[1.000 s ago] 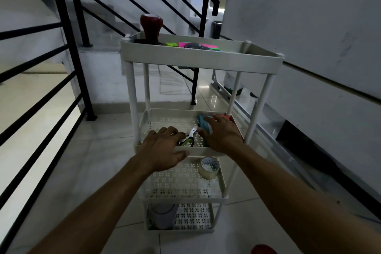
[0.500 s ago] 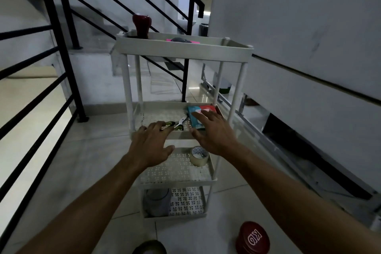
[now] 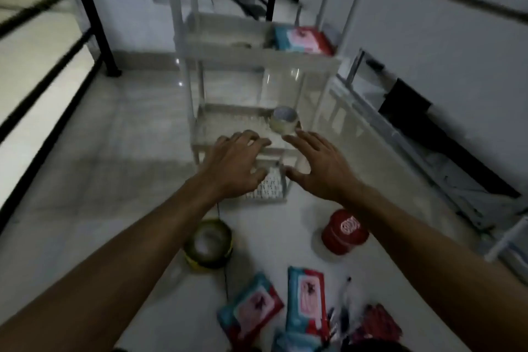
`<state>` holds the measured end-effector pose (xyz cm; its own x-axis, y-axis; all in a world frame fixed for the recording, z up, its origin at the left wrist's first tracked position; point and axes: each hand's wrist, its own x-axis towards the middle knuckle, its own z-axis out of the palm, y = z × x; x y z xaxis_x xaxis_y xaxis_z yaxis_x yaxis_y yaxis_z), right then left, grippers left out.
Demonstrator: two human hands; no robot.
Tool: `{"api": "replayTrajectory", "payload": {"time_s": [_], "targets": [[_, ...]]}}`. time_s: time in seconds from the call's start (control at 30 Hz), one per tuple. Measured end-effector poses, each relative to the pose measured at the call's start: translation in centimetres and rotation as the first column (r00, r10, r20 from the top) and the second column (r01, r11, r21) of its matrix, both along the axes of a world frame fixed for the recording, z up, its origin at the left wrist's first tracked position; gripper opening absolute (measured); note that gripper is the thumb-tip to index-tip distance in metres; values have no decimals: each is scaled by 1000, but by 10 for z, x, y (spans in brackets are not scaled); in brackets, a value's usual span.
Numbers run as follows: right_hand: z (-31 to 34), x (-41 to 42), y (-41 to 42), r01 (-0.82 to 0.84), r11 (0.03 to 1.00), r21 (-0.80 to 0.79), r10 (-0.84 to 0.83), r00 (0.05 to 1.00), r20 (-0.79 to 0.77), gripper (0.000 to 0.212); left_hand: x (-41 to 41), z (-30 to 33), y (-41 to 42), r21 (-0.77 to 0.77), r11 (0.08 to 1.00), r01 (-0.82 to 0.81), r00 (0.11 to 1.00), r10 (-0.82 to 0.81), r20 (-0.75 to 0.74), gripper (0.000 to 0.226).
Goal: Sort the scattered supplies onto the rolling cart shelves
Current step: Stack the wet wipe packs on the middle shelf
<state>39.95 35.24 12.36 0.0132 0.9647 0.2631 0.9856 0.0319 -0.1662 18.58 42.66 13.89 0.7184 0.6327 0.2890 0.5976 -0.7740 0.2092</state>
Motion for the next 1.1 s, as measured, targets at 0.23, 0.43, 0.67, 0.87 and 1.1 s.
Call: {"api": "replayTrajectory", "payload": {"time_s": [0.23,0.43,0.67,0.87,1.1], "targets": [[-162,21,-79,50,926,-373,-98,989,-110,80,10,-150,-62,-264,963,47,975,-102,-197,62],[-246,20,-140,64,727,-683,-163,983,-82,112,-7,-248,-109,-446,878,-172,840,-105,-532,100],[-281,18,-176,70,688,-723,-170,983,-67,139,-18,-302,-148,-433,844,-317,770,-38,-637,132],[-293,-8,-191,29,857,-514,-55,998,-35,98,-15,-311,-152,-427,859,-282,806,-29,-591,120],[-310,-49,-225,-201,860,-469,131,975,-177,54,-19,-314,-157,-401,874,-274,822,-3,-569,118]]}}
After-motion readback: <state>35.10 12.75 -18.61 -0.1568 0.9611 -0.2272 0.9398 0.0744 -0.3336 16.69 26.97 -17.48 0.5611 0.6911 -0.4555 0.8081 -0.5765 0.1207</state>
